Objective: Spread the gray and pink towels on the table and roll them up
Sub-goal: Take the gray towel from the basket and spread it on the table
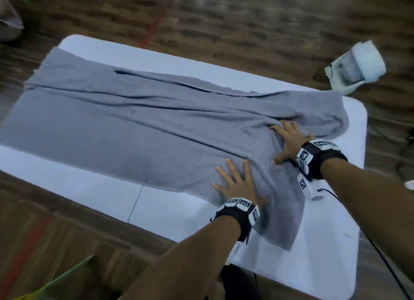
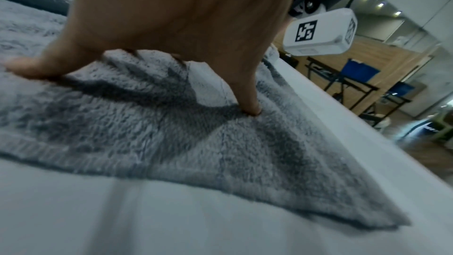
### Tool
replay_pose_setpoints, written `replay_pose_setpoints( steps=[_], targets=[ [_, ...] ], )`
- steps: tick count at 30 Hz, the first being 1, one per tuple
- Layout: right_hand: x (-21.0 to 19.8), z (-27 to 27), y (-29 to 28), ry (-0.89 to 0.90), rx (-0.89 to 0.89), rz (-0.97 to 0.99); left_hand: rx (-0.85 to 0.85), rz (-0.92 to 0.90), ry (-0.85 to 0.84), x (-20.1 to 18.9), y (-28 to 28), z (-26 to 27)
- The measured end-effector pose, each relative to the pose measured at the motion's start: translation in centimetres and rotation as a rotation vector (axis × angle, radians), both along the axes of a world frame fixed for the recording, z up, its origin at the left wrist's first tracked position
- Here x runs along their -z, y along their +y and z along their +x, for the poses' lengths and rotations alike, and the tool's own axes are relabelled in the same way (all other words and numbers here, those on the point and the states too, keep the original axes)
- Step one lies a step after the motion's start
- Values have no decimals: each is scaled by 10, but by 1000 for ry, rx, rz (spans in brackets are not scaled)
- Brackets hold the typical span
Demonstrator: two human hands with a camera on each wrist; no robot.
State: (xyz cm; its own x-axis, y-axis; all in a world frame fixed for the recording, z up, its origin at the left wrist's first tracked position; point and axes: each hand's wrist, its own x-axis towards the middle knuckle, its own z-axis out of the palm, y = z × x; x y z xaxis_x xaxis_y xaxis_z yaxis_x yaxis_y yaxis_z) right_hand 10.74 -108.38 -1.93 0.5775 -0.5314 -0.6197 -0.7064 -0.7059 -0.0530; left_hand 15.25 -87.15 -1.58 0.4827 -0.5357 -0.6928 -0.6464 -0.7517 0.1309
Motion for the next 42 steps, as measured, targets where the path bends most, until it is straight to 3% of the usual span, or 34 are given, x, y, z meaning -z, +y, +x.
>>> replay_pose_setpoints(
  steps=[3,5,10,11,15,19,23,34,37,42],
  targets=[
    [-4,-47,-4,51,79,-13,67,22,77,-15,-10,-35],
    [-10,-74,7,-19,179,-38,126,-42,73,-25,-6,-46],
    [-25,-128,91,-591,412,-112,353,-280,-2,-33,42,-9],
    [-26,-139,112,-599,446,-75,412,-283,-5,-31,58,3],
    [-20,-185,198,-364,458,180,613,-318,28,-18,112,36],
    [-3,-218,244,-492,415,146,693,-456,41,-4,131,42],
    [1,-219,254,-561,519,114,801,-498,-43,2,131,40],
    [1,-255,323,-453,396,210,657,-576,37,-11,211,12],
    [-6,-228,331,-476,275,151,662,-559,59,-14,223,12],
    [-16,-127,352,-451,131,268,677,-601,170,-31,218,21]
  ],
)
